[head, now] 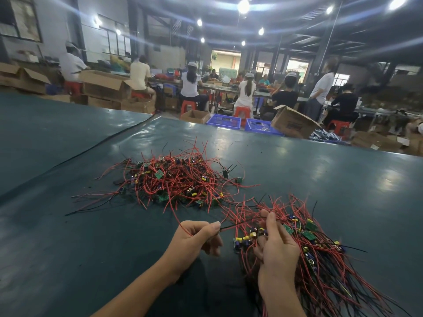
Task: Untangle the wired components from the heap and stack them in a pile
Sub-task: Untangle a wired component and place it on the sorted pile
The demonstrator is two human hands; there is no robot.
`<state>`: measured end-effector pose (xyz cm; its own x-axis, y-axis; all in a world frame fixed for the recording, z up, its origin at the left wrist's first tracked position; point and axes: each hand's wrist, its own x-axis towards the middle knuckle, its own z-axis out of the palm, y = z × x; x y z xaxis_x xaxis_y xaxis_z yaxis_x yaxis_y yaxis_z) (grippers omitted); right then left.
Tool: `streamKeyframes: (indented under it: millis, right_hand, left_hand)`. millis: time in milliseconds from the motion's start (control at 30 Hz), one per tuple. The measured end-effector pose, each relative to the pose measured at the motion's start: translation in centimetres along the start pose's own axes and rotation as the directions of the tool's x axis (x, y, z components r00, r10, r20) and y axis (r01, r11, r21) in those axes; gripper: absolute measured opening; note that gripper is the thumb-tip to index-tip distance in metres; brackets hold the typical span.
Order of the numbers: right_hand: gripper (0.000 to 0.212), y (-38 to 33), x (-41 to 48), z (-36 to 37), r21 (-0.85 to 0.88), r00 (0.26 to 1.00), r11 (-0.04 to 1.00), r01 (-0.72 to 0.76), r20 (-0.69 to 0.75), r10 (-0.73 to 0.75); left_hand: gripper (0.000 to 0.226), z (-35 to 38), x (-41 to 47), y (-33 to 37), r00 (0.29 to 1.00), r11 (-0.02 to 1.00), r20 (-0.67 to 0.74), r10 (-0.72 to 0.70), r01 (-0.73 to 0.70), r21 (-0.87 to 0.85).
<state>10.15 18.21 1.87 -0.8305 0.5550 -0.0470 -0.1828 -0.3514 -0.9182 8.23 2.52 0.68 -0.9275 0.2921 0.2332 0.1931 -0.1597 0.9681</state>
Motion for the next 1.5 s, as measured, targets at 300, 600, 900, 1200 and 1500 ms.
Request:
streamKeyframes:
  millis: [300,600,900,1200,1500]
  right_hand:
    - [0.032,1.5,-1.9,1.7,-0.327,0.94,0.92,0.215,0.324,-0.104]
    - [0.028,0.0,-0.1,-0.3,-0.113,0.996,0.99,0.087,0.009,-0.087]
    - [0.028,-0.3,-0.2,-0.4,0.011,0.972,0.973,0.232,-0.022,-0.232]
    - [0.041,0.9,-0.9,0.7,-0.216,0.881,0.885,0.412,0.342,-0.326]
    - [0.034,1.0,-2.5,1.6,-0.25,0.848,0.946,0.208,0.529,-0.046]
  left_hand:
    - [0.03,0.4,-0.3,-0.3,0.996,0.991,0.086,0.012,-0.023,0.134]
    - [0.035,-0.5,-0.2,1.1,0.985,0.993,0.169,-0.031,0.011,0.119]
    - [0.036,-0.5,0.3,0.1,0.989,0.988,0.017,-0.148,0.149,-0.052]
    - [0.032,-1.4,1.2,0.1,0.936,0.849,-0.084,-0.342,0.269,-0.454]
    - [0.04,-0.5,1.1,-1.0,0.862,0.835,0.26,-0.436,0.495,-0.242]
